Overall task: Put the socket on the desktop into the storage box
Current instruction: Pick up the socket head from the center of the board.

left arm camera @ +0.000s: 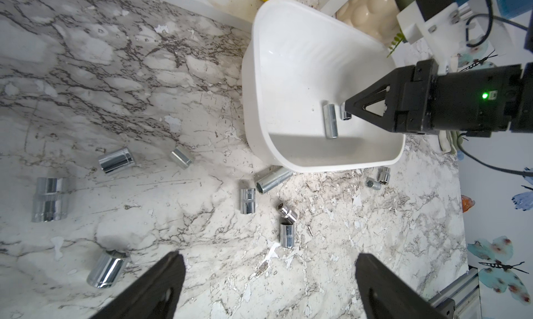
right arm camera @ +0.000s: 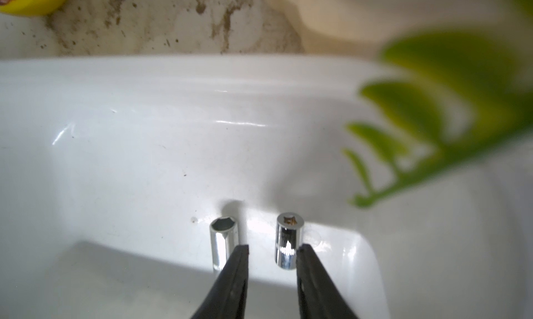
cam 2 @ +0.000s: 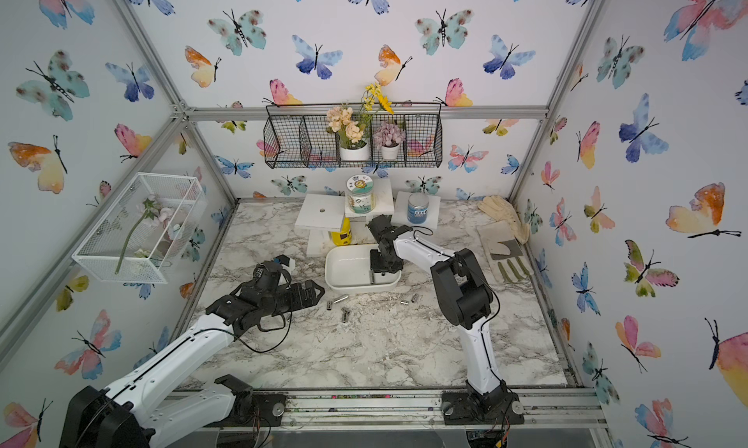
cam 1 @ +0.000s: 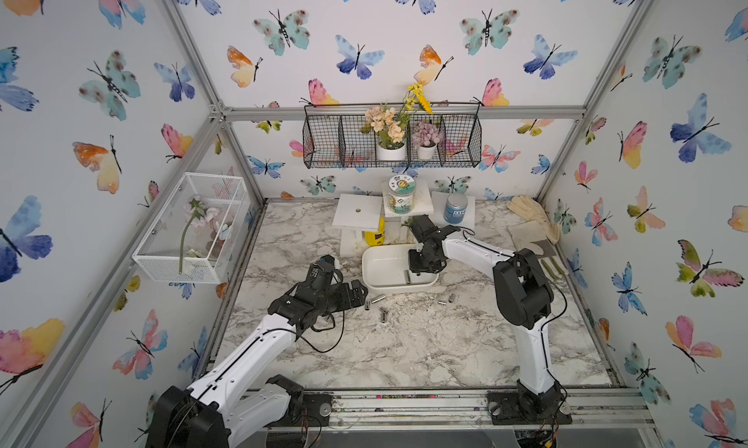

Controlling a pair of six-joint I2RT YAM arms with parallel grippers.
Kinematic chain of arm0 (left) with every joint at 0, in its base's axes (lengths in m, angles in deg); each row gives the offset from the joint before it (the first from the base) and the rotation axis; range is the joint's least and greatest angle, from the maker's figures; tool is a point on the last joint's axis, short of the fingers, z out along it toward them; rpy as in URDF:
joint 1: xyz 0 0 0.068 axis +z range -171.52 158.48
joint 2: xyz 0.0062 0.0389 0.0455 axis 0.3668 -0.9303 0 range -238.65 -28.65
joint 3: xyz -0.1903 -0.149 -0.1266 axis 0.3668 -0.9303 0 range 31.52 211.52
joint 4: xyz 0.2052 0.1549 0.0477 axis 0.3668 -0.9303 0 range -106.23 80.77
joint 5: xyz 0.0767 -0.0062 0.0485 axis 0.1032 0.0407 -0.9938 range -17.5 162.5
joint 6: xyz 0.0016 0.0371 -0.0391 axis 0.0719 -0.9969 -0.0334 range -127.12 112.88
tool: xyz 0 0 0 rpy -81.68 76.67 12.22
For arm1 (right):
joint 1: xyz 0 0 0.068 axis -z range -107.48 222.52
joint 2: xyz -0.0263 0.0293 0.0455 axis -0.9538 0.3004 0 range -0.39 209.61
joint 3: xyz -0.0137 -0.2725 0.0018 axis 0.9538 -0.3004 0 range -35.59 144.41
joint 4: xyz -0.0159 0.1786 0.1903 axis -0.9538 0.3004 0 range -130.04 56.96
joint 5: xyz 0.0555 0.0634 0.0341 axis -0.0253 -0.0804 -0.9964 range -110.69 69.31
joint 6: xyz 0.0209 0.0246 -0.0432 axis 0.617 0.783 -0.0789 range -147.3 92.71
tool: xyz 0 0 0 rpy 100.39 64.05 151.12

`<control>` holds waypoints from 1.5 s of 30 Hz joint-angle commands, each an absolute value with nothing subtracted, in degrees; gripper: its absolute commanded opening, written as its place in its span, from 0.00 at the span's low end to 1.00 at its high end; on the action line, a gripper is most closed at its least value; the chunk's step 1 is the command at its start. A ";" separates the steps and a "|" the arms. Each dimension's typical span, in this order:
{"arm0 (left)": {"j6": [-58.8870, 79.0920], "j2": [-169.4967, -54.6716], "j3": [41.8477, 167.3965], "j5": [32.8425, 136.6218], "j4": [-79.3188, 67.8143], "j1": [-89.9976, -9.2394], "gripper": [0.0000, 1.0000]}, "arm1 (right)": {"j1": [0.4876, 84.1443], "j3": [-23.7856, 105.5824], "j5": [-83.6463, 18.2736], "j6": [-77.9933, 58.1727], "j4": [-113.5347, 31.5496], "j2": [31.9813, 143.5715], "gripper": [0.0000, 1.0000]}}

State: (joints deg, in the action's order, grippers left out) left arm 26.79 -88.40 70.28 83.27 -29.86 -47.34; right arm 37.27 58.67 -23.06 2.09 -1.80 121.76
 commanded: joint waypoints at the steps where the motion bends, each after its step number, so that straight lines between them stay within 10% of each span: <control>1: 26.98 -87.28 70.13 82.09 -30.32 -46.96 0.97 | 36.92 57.89 -22.53 2.51 -1.82 118.68 0.34; 45: 36.54 -101.26 80.21 67.09 -44.47 -46.94 0.82 | 25.28 44.41 -31.92 -6.52 -10.52 98.24 0.40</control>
